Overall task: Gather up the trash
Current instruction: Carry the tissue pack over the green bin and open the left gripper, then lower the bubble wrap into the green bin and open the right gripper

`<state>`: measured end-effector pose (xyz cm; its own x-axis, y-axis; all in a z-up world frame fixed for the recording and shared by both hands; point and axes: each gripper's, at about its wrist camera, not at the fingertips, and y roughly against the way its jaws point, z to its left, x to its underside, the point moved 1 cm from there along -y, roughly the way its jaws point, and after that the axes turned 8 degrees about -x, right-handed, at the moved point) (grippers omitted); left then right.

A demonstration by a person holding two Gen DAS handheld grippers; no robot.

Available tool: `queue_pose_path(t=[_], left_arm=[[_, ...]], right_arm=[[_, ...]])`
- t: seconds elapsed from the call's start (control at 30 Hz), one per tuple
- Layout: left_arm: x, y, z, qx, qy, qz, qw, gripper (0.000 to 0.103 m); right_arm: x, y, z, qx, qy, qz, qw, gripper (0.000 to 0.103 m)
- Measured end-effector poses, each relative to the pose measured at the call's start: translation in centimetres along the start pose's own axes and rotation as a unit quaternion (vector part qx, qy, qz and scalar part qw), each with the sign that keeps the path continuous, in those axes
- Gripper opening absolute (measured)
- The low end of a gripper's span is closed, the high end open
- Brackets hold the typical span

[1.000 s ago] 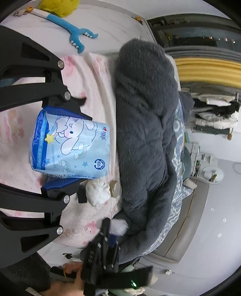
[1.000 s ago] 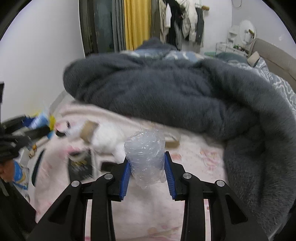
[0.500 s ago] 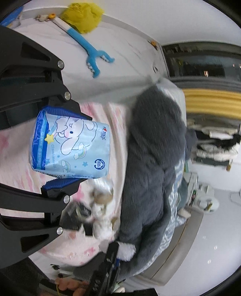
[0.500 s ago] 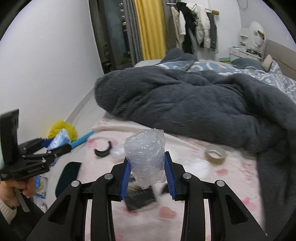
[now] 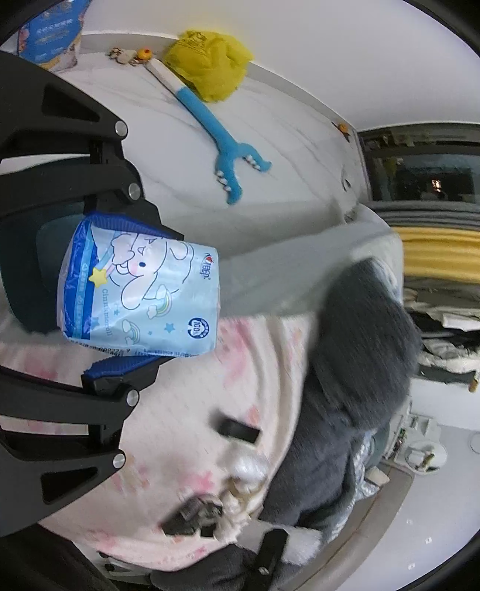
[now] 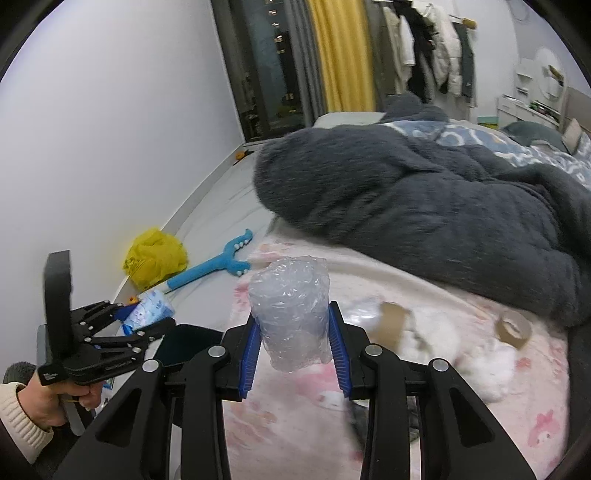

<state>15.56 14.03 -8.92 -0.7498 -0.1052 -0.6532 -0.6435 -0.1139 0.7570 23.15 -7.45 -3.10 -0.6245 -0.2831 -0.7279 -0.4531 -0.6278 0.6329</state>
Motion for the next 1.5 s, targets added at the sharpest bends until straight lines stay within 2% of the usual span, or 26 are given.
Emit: queue_pose_path(t=[0.37,0.7,0.73,0.83,1.03,1.33,1.5], left_arm=[[3.4,-3.0,4.1,-0.024,0.008,0.076,0.9968,0.057],[7.2,-5.6,7.6,-0.021,0.033,0.154,0.9873,0.058],[7.5,-5.8,7.8,-0.019,0.035,0.162,0.986,0.06],[8.4,-6.4,8.4,-0.014,0.039,0.181,0.9827,0.077],[9.1,-6.1,9.9,-0.015,0.042,0.18,0.9826,0.079],[8.8,-3.5,13.3,-0.02,0.077,0.127,0.9887,0.078],[8.4,-2.1,14.8,-0.026,0.087,0.097,0.9912,0.072]], right_arm=[[0.0,-4.9,6.7,-0.044,0.044,0.045,0.997,0.035],[1.1,-10.0,10.8,-0.076,0.053,0.098,0.991,0.035],[1.2,-10.5,11.1,-0.079,0.051,0.104,0.99,0.035],[1.6,-11.7,11.7,-0.085,0.046,0.116,0.988,0.035],[2.4,-14.1,12.9,-0.085,0.049,0.145,0.985,0.035],[4.7,-18.7,14.8,-0.082,0.058,0.197,0.975,0.035],[6.1,-21.0,15.4,-0.087,0.058,0.225,0.969,0.035]])
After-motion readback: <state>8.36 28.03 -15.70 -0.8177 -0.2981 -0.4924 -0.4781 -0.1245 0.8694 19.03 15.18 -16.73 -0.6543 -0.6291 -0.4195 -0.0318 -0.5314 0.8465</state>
